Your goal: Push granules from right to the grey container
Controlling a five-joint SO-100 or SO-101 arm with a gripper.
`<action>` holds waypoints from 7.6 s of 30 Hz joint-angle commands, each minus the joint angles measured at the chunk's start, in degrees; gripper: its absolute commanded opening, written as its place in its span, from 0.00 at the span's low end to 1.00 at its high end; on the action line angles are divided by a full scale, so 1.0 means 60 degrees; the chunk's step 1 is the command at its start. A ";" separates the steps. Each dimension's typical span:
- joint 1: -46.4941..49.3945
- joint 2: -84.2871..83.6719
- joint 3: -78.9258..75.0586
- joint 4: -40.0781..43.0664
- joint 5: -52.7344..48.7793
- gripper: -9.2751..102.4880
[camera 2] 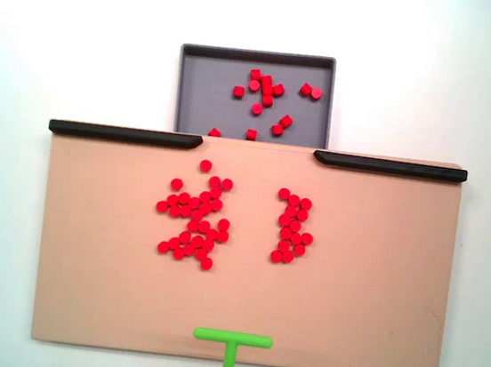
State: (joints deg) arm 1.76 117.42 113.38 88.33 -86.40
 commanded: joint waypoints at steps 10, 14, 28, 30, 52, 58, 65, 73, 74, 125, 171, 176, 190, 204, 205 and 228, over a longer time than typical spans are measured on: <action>-0.0059 -0.0015 -0.0073 -0.0059 -0.0322 0.08; -0.0117 -0.0220 -0.0073 -0.0059 -0.0410 0.08; -0.0249 -0.0322 -0.0073 -0.0059 -0.0410 0.08; -0.0249 -0.0322 -0.0073 -0.0059 -0.0410 0.08; -0.0220 -0.0161 -0.0073 -0.0059 -0.0659 0.08; -0.0088 -0.0205 -0.0073 -0.0059 -0.0835 0.08; -0.0044 -0.0308 -0.0073 -0.0059 -0.0923 0.08; 0.0103 -0.0322 -0.0249 -0.0059 -0.2124 0.08; 0.0220 -0.0352 -0.0308 -0.0059 -0.2563 0.08; 0.4072 -0.9214 -0.8906 -0.0059 -2.2646 0.08; 0.3091 -1.0254 -0.9551 -0.0396 -2.0522 0.08; 0.2930 -1.0225 -0.9551 -0.0396 -1.9893 0.08; 0.2446 -1.0093 -0.9551 -0.0396 -1.7476 0.08; 0.2285 -0.9961 -0.9551 -0.0366 -1.4487 0.08; 0.2285 -0.9961 -0.9551 -0.0381 -1.4268 0.08; 0.1626 -0.9961 -0.9551 -0.0396 -0.9932 0.08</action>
State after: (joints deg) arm 12.48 55.28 57.74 85.96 -150.03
